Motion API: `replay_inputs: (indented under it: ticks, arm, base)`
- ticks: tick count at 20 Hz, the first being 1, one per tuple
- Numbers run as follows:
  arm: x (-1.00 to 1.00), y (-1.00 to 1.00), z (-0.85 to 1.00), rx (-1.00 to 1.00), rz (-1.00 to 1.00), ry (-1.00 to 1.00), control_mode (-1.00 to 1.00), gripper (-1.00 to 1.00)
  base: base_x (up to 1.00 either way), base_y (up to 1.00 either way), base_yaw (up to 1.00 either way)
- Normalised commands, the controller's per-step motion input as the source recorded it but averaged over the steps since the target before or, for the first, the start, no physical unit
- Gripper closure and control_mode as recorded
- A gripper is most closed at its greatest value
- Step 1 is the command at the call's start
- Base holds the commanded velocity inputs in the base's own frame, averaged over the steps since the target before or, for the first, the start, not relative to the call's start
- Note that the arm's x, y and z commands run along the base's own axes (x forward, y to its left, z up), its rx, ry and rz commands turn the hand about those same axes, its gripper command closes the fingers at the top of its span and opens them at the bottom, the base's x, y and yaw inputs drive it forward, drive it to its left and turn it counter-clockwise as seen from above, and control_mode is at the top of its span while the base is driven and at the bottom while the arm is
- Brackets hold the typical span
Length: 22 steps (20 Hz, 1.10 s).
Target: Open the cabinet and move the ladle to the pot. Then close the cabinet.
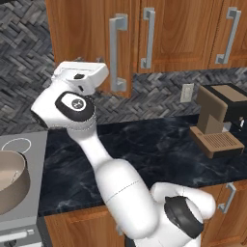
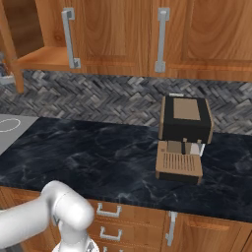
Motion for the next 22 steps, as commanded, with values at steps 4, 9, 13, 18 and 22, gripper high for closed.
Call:
replay_inputs:
  ticks: [4,9,13,18,22]
  arm:
    - [0.56,-0.51,0.02,0.13,0.31,0.00,-1.00,-1.00]
    - [0.76,-0.31,0.07,0.12,0.28,0.01,-1.00,-1.00]
    - [0.73,-0.06,0.13,0.10,0.22,0.03,-1.00,-1.00]
    - [0.63,-0.02,0.16,0.09,0.19,0.04,-1.00,-1.00]
    - [0.31,0.00,0.20,0.06,0.15,0.04,-1.00,-1.00]
  base:
    - [0.00,0.00,0.00]
    - [0.00,0.00,0.00]
    - [0.00,0.00,0.00]
    - [0.00,0.00,0.00]
    - [0.00,0.00,0.00]
